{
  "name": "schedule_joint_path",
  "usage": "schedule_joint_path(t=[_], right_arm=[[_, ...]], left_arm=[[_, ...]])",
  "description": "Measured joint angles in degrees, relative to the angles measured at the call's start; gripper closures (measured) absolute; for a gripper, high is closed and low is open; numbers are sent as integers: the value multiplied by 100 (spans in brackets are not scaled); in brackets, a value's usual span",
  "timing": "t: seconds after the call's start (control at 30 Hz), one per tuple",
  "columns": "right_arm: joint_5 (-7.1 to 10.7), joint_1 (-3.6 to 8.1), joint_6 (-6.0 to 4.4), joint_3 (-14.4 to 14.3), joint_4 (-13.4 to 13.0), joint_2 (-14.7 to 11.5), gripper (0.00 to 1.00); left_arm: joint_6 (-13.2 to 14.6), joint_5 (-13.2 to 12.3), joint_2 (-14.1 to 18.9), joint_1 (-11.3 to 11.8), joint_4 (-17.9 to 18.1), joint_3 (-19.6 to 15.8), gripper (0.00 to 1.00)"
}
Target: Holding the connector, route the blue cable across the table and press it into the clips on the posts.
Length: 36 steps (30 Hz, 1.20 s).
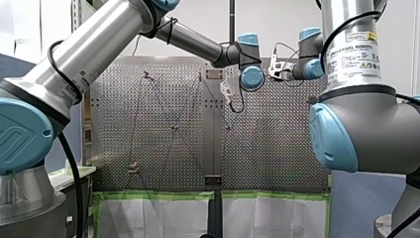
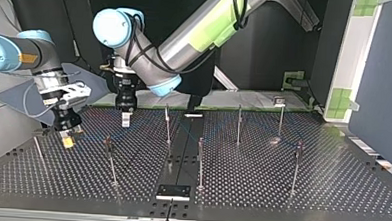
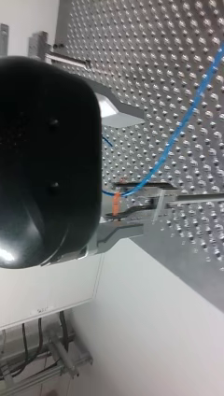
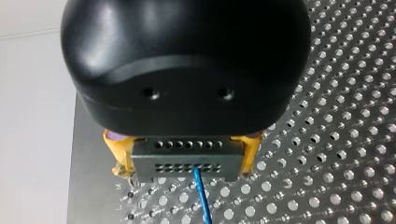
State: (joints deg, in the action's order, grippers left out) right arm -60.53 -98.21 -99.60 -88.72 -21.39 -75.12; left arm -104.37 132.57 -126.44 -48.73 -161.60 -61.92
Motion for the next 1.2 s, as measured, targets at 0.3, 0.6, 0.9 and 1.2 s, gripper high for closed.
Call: schedule_joint_path(t=[0.3,0.6,0.9,1.2], right_arm=[[46,29,0,-1,2,4,100],[58,42,0,-9,4,15,100],[58,45,2,-37,8,19,100],[57,47,0,-45,2,19,100]], left_arm=[[-189,375,412,-383,-105,-411,0],[-570,177,838,-683,262,-846,0],[-680,-266,941,-476,710,-1292,0],[-262,-604,943,-442,1178,-1763,0]])
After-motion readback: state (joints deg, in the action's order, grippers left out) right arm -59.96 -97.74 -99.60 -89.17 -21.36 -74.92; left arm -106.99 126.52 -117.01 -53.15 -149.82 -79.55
